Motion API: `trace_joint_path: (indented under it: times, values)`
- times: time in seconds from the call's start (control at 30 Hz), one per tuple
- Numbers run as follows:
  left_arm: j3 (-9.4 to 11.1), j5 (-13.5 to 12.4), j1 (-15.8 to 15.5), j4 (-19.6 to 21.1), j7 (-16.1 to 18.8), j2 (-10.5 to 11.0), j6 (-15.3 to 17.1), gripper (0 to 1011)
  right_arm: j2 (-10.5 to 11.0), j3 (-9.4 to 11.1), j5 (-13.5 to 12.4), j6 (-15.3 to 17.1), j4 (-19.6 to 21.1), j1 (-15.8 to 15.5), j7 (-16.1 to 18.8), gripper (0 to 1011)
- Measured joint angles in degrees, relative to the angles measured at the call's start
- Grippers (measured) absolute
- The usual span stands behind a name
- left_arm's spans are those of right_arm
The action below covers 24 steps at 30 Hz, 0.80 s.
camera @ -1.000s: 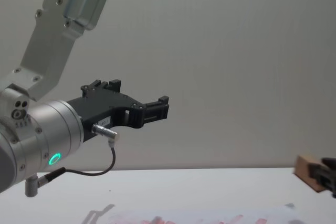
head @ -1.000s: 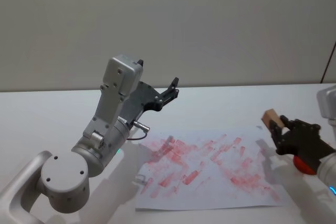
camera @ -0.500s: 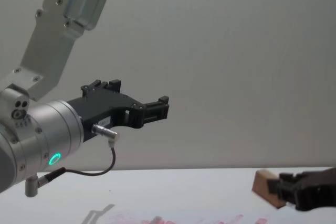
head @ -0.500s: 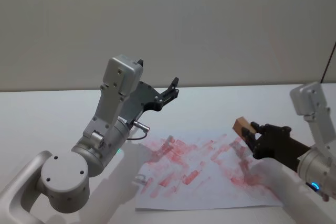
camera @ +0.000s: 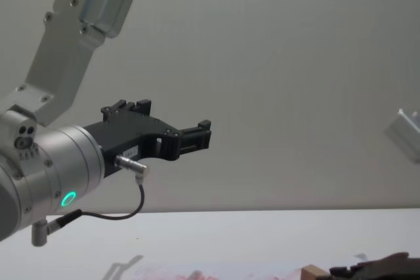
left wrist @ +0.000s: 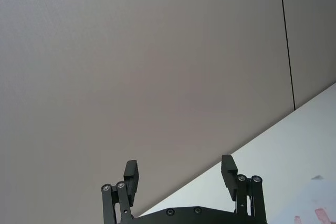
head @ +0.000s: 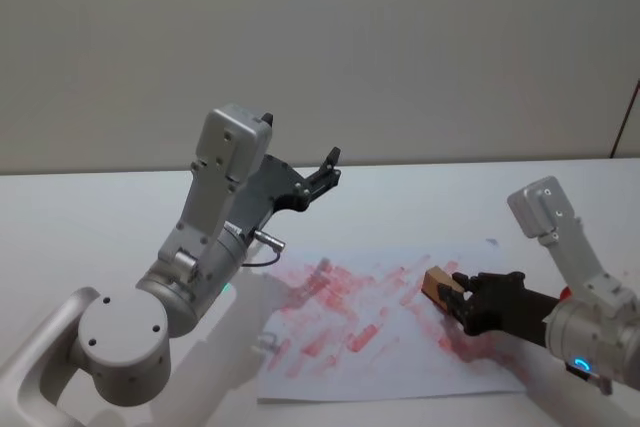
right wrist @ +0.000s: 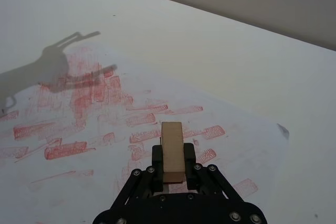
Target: Use the one hand to pick up the stamp and affix it onto the A4 paper.
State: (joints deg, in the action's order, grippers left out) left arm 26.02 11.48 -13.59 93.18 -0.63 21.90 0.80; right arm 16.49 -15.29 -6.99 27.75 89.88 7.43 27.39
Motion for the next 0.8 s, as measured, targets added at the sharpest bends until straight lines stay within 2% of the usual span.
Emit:
trace_joint_path:
  times: [0.4,0.8]
  values:
    - [0.0,0.0,0.0,0.0,0.0,0.0,0.0,1001,-0.4,-0.7,1.5,0.8,-2.2,1.4,1.6,214]
    - [0.0,0.0,0.0,0.0,0.0,0.0,0.0,1001,-0.3,-1.2,2.7,-3.3,-1.8,1.7,1.5,216]
